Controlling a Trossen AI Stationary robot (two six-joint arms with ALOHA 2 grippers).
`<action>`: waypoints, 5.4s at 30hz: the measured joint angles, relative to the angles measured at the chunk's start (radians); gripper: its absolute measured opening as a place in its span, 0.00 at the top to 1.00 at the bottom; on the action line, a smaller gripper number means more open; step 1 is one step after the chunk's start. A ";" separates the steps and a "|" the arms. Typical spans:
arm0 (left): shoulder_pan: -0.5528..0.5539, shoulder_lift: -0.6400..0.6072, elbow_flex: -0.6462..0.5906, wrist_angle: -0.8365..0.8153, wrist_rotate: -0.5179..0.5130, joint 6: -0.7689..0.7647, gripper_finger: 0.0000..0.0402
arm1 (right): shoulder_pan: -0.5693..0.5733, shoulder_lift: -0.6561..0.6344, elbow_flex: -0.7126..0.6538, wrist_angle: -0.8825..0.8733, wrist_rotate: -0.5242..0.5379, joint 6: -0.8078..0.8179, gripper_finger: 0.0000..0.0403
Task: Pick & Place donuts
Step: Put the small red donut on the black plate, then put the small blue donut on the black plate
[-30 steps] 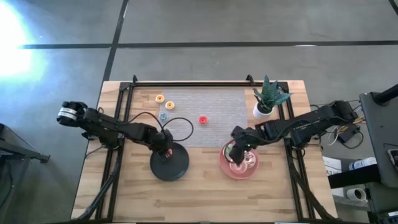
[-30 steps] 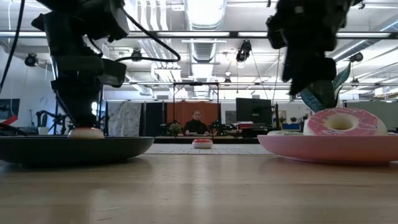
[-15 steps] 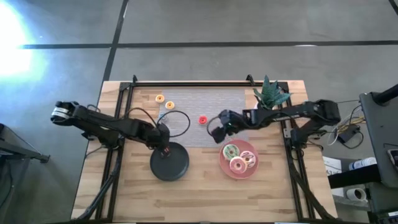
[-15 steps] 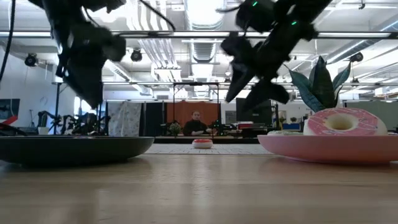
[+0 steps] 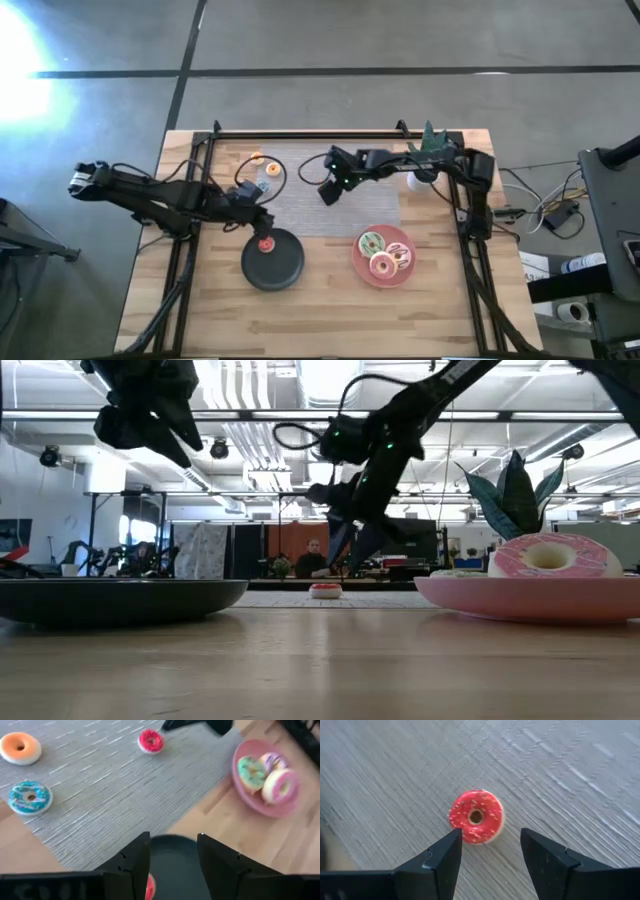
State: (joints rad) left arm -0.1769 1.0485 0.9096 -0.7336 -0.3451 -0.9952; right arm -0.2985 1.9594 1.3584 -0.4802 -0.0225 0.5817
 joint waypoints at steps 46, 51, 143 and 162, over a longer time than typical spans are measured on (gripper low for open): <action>-0.087 -0.163 -0.016 -0.343 -0.166 -0.096 0.66 | 0.269 0.255 0.469 0.012 -0.225 0.050 0.97; -0.087 -0.214 -0.016 -0.354 -0.214 -0.063 0.66 | 0.295 0.385 0.591 -0.056 -0.240 0.092 0.97; 0.827 0.017 -0.278 0.025 0.447 0.651 1.00 | 0.301 0.214 0.910 -0.825 0.311 -0.085 0.58; -0.364 -0.144 -0.329 -0.023 0.032 -0.251 1.00 | 0.305 0.215 0.910 -0.792 0.310 -0.025 0.58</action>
State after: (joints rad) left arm -0.5412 0.9049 0.5808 -0.7569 -0.3135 -1.2462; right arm 0.0069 2.1742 2.2681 -1.2724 0.2878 0.5563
